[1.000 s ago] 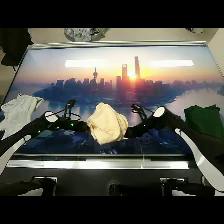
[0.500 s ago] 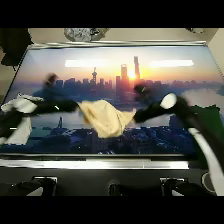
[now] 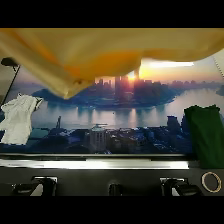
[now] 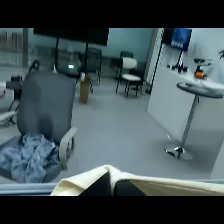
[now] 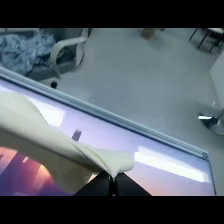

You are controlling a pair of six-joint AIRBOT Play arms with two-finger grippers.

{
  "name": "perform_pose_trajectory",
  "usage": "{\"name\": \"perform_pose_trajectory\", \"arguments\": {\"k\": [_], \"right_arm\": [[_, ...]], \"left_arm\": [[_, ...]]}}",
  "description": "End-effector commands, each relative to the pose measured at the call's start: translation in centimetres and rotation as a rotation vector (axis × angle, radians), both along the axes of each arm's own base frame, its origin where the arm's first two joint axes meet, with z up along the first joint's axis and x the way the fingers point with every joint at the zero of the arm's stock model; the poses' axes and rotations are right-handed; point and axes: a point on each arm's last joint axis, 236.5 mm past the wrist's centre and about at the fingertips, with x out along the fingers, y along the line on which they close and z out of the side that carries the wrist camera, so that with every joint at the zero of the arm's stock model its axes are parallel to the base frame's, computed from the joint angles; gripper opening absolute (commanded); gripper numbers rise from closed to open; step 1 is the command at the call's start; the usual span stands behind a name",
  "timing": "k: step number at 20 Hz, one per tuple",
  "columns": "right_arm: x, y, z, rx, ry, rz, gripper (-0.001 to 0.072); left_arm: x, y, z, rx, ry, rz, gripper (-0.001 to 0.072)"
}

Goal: Fold the shirts.

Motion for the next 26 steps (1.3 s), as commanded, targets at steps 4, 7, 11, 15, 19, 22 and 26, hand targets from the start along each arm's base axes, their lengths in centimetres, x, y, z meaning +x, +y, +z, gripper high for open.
{"name": "perform_pose_trajectory", "arguments": {"k": [4,7,11,15,19,22,26], "right_arm": [[-4.3,-1.3,1.8,0.000,-0.029,-0.045,0.0035],[-3.2,-1.3,-2.9,-0.018,0.175,-0.047,0.0036],[2.6,-0.8,-14.8,-0.099,0.637,-0.006,0.0036],[15.2,-0.1,-27.6,-0.124,0.814,0.013,0.0037],[22.2,2.3,-39.2,0.075,0.938,-0.013,0.0036],[22.1,6.1,-44.6,0.243,1.076,0.057,0.0037],[23.2,7.7,-43.7,0.336,1.044,0.106,0.0219]], "left_arm": [[-6.6,-0.2,4.7,-0.005,-0.143,0.017,0.0030],[-3.5,0.4,2.2,0.029,-0.039,0.038,0.0030],[7.2,0.6,-9.0,0.051,0.363,-0.014,0.0030],[18.7,0.2,-25.9,0.072,0.743,-0.079,0.0030],[24.8,-1.4,-40.6,-0.022,1.022,-0.158,0.0032],[24.2,-4.2,-47.1,-0.138,1.206,-0.271,0.0032],[23.2,-4.8,-48.3,-0.137,1.273,-0.308,0.0323]]}}
